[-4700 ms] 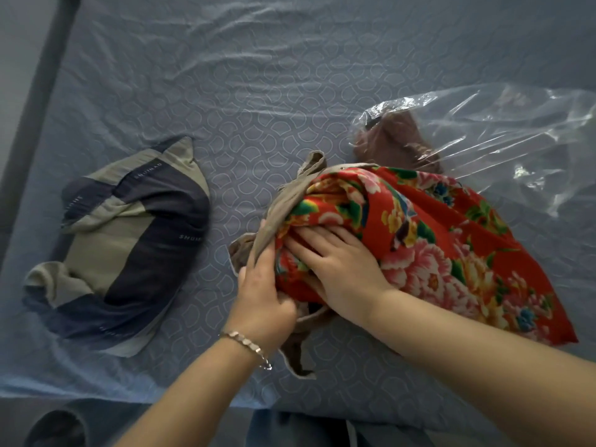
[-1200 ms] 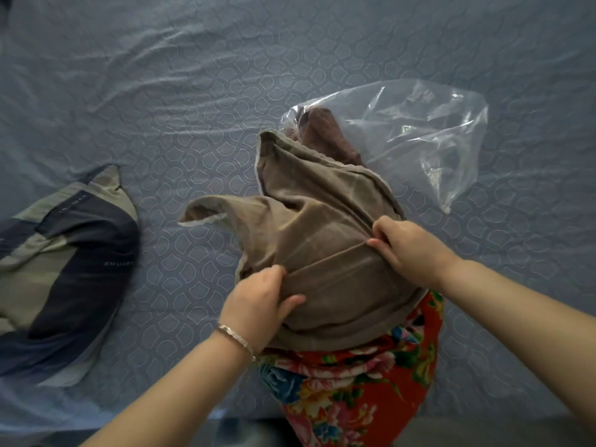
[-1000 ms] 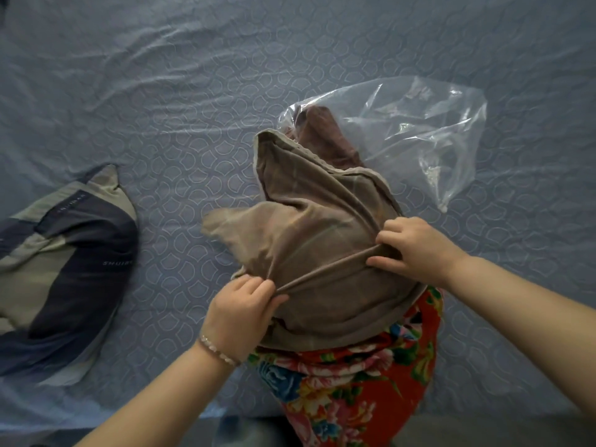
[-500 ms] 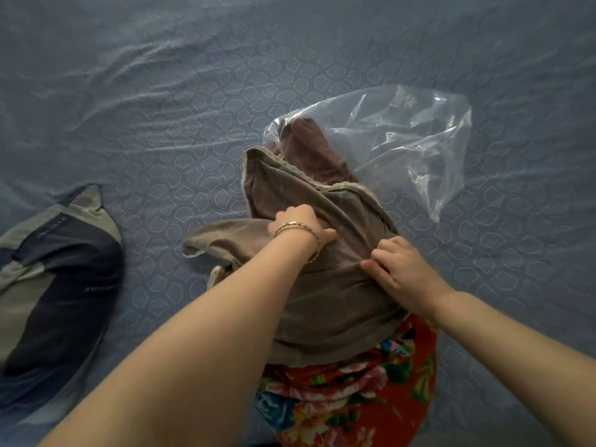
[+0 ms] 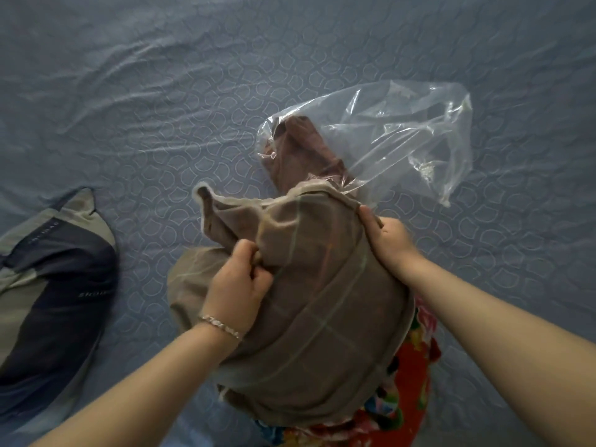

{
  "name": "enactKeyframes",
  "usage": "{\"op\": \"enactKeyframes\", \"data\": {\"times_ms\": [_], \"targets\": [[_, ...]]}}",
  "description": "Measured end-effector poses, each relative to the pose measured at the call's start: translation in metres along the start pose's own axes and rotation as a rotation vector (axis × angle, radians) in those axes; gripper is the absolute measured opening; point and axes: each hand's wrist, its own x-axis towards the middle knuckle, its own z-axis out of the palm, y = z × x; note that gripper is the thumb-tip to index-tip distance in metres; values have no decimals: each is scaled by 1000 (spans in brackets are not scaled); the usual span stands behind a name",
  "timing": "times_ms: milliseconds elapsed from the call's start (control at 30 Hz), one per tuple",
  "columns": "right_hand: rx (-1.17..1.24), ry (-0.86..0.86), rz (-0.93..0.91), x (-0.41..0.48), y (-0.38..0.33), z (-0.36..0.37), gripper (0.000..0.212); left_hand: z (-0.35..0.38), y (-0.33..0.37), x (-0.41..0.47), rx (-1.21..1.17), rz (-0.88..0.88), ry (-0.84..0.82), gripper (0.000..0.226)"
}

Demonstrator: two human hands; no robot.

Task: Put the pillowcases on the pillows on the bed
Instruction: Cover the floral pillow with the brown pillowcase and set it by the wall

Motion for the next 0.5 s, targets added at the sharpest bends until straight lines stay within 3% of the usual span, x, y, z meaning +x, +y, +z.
{"op": "enactKeyframes", "data": {"times_ms": [67,133,200,267,333,500], "targets": [[14,129,-43,-9,0,-7,56,-16,-5,1,5,-7,141,19],[-37,101,-50,-19,9,-23,57,-36,-10,4,13,26,191,31],[-40,22,12,-34,22,-32,56,-45,-16,12,61,43,172,31],[91,-79,210,-48,37,-29,52,-36,-15,28,103,4,165,25],[106,-68,317,-59,50,-21,49,-11,-11,44,115,-61,140,17],[-42,84,200,-71,57,-5,34,49,-2,36,259,-75,47,27]]}}
